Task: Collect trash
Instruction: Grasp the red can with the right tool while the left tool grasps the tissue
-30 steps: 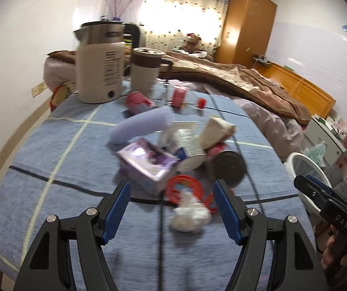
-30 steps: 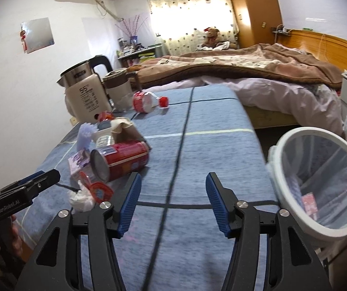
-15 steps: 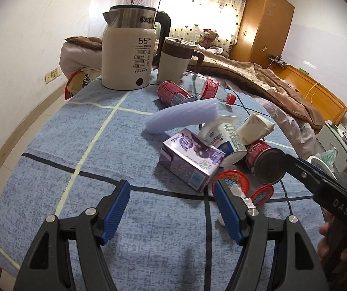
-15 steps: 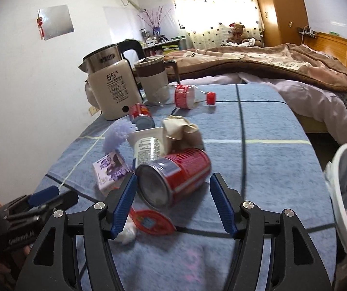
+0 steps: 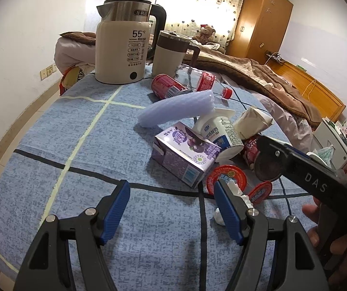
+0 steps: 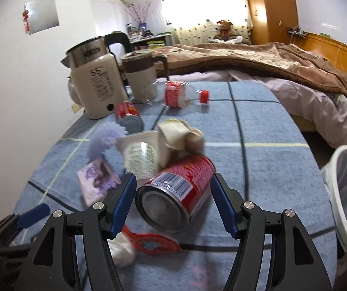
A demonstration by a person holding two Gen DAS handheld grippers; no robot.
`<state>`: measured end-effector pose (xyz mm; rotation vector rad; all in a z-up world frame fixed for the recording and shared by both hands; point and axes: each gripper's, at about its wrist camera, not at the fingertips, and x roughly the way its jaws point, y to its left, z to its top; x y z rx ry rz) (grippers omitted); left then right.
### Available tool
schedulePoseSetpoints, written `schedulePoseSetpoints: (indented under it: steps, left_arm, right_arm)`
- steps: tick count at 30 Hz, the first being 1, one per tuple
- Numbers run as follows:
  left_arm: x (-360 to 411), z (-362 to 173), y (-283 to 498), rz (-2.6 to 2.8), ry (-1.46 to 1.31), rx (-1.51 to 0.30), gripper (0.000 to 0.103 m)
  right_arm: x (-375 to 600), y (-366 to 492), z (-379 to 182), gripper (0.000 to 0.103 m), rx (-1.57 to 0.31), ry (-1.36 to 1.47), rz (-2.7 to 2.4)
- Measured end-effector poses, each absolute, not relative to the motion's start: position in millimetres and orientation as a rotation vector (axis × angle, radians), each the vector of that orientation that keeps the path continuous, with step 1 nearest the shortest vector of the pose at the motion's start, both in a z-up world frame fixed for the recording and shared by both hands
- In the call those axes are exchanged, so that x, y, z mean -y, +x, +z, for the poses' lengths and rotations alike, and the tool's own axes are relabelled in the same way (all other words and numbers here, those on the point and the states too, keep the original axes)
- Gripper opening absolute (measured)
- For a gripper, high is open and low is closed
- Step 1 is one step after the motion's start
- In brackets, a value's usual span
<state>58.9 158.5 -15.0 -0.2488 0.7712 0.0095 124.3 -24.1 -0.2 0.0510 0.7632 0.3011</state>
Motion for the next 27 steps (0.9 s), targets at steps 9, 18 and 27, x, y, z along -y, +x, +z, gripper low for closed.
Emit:
schedulePoseSetpoints:
  steps: [9,18,27]
  left_arm:
    - [-141.6,-16.2,62.7,-0.042,-0.246,-0.783,0.074]
    - [-130.0,-19.8,63.9,-0.085,-0.257,-0.803,0.074]
    - [-132.1,-22.7,64.1,-0.082,-0.265,-0.816,0.075]
  right_arm:
    - [74.3,123.4,-11.3,0.064,-0.79,0.118,0.232]
    - [60.5,124.2,-14.4,0.064,-0.795,0.122,0.396]
    - [60.5,137.2,-34.6,0.064,-0.901,0.19,0.409]
